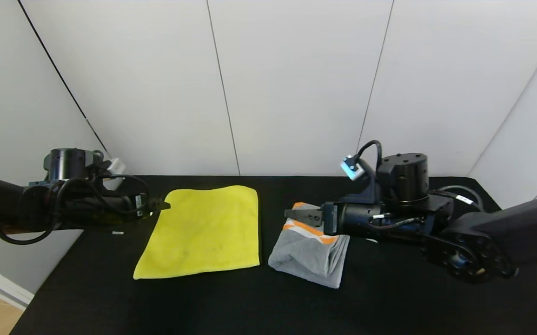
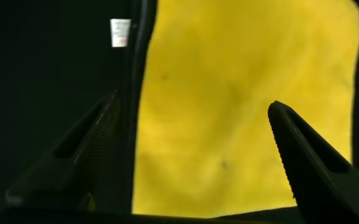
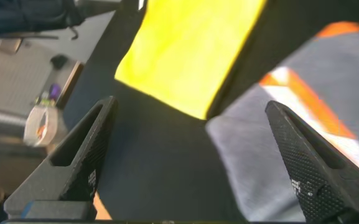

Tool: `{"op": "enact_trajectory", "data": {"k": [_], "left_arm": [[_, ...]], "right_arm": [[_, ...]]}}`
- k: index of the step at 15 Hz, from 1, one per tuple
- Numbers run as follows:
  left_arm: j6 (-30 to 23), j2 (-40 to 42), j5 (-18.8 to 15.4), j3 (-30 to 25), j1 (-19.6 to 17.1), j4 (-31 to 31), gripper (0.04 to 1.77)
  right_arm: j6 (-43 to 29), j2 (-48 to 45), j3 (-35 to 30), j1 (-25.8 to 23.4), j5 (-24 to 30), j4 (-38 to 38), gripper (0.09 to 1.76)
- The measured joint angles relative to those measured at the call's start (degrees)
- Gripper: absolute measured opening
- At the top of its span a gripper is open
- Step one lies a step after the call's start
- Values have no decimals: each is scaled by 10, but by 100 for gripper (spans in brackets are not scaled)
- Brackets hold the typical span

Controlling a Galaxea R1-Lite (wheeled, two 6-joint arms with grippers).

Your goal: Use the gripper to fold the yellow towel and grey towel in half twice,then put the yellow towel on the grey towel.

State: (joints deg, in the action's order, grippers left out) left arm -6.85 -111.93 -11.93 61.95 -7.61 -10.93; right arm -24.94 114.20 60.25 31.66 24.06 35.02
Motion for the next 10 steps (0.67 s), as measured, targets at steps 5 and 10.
{"op": "enact_trajectory", "data": {"k": [5, 10], "left_arm": [[36, 28, 0, -65, -30, 0, 170], [36, 42, -1, -108, -34, -2, 171]], "right_arm": [[0, 84, 97, 87, -21, -45, 171], [0, 153, 141, 130, -30, -67, 171]]}}
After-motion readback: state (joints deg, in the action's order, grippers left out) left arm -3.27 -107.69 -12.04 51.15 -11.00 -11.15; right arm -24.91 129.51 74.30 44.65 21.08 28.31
